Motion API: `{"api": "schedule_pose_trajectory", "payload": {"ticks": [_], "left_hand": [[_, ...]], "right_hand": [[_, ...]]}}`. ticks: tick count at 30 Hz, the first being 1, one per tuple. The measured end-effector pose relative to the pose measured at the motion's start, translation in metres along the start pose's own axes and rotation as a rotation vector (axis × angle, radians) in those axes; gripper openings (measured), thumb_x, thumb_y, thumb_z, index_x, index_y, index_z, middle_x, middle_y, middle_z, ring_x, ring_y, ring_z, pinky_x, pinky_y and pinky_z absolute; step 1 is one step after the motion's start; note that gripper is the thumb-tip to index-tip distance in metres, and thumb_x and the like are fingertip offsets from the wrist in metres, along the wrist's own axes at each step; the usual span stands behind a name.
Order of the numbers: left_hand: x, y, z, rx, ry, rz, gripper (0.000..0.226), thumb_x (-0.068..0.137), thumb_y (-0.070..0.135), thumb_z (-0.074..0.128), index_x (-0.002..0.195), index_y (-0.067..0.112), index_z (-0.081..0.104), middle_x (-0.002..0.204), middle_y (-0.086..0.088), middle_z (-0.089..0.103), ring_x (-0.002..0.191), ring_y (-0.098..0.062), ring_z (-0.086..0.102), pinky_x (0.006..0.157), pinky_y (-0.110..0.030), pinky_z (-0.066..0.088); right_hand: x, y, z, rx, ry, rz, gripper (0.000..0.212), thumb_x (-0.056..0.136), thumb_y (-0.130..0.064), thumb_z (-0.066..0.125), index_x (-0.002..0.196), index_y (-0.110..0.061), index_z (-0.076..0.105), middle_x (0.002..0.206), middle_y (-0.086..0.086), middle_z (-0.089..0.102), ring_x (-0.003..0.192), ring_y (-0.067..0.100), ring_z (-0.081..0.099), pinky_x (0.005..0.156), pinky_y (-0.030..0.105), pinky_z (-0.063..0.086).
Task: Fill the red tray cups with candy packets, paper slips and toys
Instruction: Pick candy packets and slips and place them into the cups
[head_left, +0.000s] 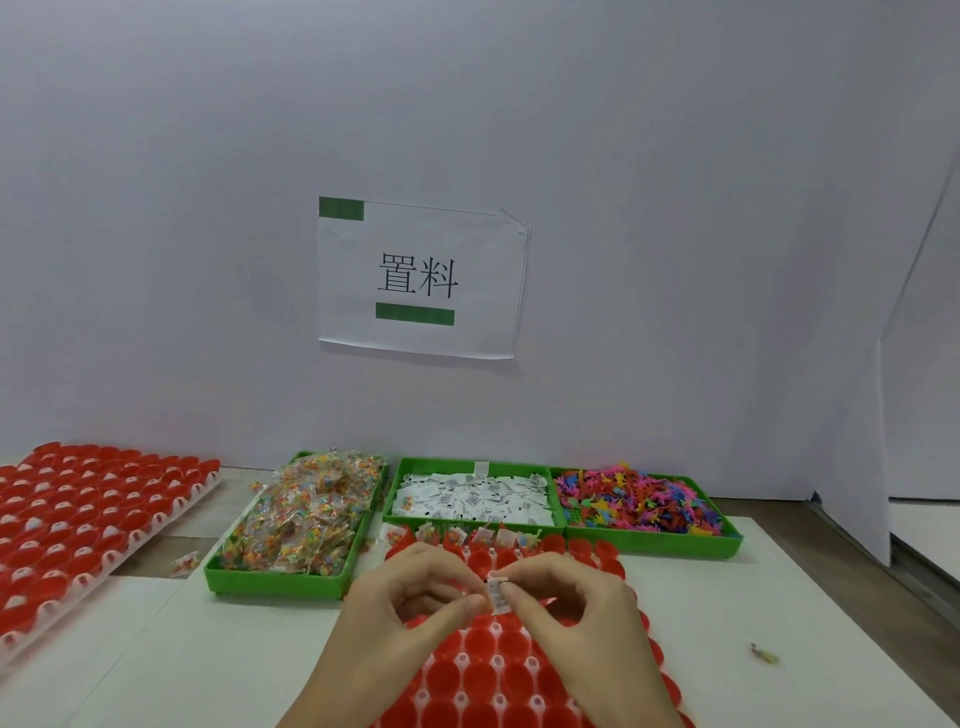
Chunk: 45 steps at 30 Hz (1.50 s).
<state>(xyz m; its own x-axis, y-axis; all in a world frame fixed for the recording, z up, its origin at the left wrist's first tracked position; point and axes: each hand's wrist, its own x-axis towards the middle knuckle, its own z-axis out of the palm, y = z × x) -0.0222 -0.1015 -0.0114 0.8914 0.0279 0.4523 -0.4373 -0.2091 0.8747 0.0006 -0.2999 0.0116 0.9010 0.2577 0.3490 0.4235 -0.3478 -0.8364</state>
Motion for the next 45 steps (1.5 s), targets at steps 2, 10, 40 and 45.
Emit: {"api": "schedule_pose_trajectory", "payload": {"ticks": [2,10,40,45], "left_hand": [[-0.001,-0.001,0.002,-0.010,-0.007,0.010,0.013,0.083,0.016,0.085,0.094,0.021,0.082,0.101,-0.008,0.073,0.084,-0.028,0.075,0.078,-0.044,0.063],[-0.004,0.001,0.004,-0.007,-0.047,-0.013,0.026,0.082,0.021,0.086,0.105,0.030,0.080,0.091,-0.007,0.077,0.082,-0.024,0.076,0.076,-0.034,0.063],[-0.005,0.014,-0.003,0.051,-0.013,-0.011,0.015,0.075,0.033,0.087,0.083,0.029,0.076,0.082,-0.006,0.077,0.074,-0.021,0.073,0.072,-0.034,0.062],[-0.002,0.008,-0.006,0.081,0.010,0.019,0.015,0.075,0.034,0.087,0.083,0.029,0.075,0.080,-0.004,0.077,0.073,-0.022,0.074,0.072,-0.040,0.061]], "right_hand": [[-0.002,-0.002,-0.001,0.023,-0.026,0.005,0.021,0.089,-0.017,0.078,0.087,-0.038,0.079,0.084,-0.015,0.077,0.082,0.005,0.072,0.069,0.019,0.057],[-0.008,0.000,-0.004,0.104,-0.093,0.027,0.026,0.089,-0.018,0.078,0.091,-0.044,0.080,0.089,-0.012,0.078,0.087,0.011,0.074,0.073,0.024,0.060],[0.163,0.085,-0.068,-0.624,-0.008,0.238,0.015,0.098,-0.012,0.065,0.103,-0.008,0.079,0.102,0.008,0.077,0.081,0.013,0.066,0.079,0.025,0.053],[0.185,0.115,-0.057,-0.781,-0.064,0.272,0.019,0.093,-0.022,0.074,0.094,-0.005,0.082,0.094,0.011,0.079,0.078,0.016,0.068,0.079,0.024,0.050]]}}
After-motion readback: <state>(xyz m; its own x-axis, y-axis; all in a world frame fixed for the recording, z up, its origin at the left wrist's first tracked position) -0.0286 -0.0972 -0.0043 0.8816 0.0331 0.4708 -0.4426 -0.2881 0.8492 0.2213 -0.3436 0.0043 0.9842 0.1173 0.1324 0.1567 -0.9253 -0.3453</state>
